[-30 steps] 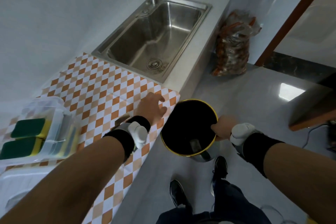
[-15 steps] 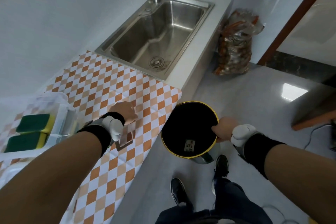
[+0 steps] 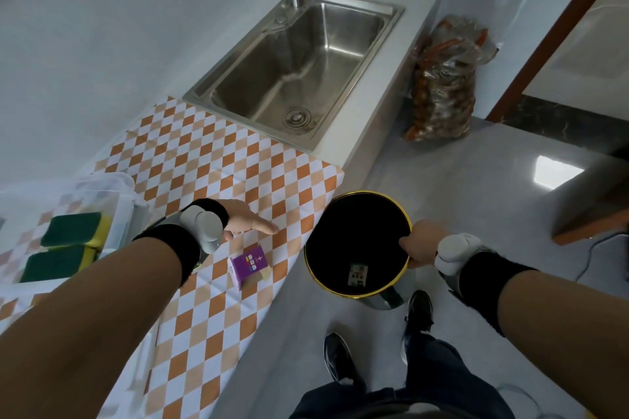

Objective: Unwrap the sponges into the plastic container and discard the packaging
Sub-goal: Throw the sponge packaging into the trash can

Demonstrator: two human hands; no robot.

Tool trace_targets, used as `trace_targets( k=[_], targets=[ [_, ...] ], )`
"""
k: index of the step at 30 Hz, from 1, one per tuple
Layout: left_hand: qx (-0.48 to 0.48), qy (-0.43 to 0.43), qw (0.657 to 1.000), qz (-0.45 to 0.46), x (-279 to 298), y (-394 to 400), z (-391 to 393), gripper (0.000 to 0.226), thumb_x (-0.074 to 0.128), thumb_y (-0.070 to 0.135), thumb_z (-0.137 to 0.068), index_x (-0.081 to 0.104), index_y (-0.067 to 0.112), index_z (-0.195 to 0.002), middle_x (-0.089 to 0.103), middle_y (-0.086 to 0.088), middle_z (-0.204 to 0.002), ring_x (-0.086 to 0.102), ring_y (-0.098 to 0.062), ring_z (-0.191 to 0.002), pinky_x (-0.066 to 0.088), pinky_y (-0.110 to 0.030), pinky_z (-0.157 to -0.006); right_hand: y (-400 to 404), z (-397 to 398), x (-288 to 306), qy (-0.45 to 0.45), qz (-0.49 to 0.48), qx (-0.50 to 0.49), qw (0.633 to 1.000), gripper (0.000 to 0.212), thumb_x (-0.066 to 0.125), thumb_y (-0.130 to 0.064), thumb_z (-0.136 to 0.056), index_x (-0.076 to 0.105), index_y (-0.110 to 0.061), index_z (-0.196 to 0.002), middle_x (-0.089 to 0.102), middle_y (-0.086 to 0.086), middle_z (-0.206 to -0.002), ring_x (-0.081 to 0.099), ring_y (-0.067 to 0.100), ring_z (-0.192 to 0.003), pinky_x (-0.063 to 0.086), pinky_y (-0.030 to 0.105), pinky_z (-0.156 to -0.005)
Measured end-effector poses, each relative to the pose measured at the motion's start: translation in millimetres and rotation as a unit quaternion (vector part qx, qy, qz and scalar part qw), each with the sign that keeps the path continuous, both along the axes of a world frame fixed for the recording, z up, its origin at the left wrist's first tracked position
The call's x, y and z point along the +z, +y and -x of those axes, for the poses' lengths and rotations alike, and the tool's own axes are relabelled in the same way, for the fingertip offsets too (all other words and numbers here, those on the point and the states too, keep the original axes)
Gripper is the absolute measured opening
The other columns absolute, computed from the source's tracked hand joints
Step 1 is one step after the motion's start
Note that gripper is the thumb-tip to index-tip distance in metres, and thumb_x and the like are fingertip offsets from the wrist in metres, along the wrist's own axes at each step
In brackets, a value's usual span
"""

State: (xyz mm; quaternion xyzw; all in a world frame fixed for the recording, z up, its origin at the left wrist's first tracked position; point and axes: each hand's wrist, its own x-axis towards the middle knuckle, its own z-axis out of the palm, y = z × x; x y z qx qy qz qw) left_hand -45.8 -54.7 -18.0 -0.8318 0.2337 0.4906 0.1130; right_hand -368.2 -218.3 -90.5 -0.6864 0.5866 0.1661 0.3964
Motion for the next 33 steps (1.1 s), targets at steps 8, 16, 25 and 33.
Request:
trace_targets(
  k=[8,16,25,33],
  targets=[
    [-0.067,0.037,0.996,-0.038,-5,7,4,0.059,0.074,0.06,-0.088,0.058,0.016,-0.125,0.069,-0.012,-0.129,0.064,-0.028,-0.116,0.052,-0.028,-0.075,10,-12,-5,0.04,0.003,0.048,0.998,0.028,0.052,-0.02,-0.093,0.053,-0.009,-0.067,0.076,0.017,-0.102,0.064,0.029,-0.074,0.047,0.028,-0.064],
    [-0.02,0.059,0.996,0.069,-14,-8,11,0.052,0.08,0.046,-0.089,0.067,0.012,-0.125,0.075,-0.009,-0.115,0.07,-0.023,-0.11,0.06,-0.033,-0.096,11,-13,-8,0.06,0.002,0.054,0.997,0.024,0.051,-0.019,-0.095,0.058,-0.007,-0.076,0.076,0.016,-0.103,0.06,0.026,-0.073,0.042,0.029,-0.065],
    [-0.086,0.074,0.964,0.239,-15,-73,106,0.054,0.063,0.055,-0.098,0.076,0.004,-0.112,0.073,-0.013,-0.103,0.068,-0.028,-0.096,0.051,-0.034,-0.083,1,9,-20,0.033,-0.022,-0.031,0.999,0.031,0.053,-0.013,-0.096,0.049,-0.009,-0.065,0.073,0.016,-0.106,0.064,0.024,-0.081,0.049,0.029,-0.068],
    [-0.176,0.023,0.953,0.246,-63,-106,160,0.042,0.062,0.053,-0.098,0.068,0.018,-0.121,0.071,-0.002,-0.124,0.065,-0.028,-0.116,0.05,-0.043,-0.105,-23,62,-41,0.011,-0.055,-0.085,0.995,0.025,0.052,-0.01,-0.095,0.052,-0.007,-0.071,0.068,0.029,-0.098,0.064,0.03,-0.069,0.055,0.028,-0.059]
  ],
)
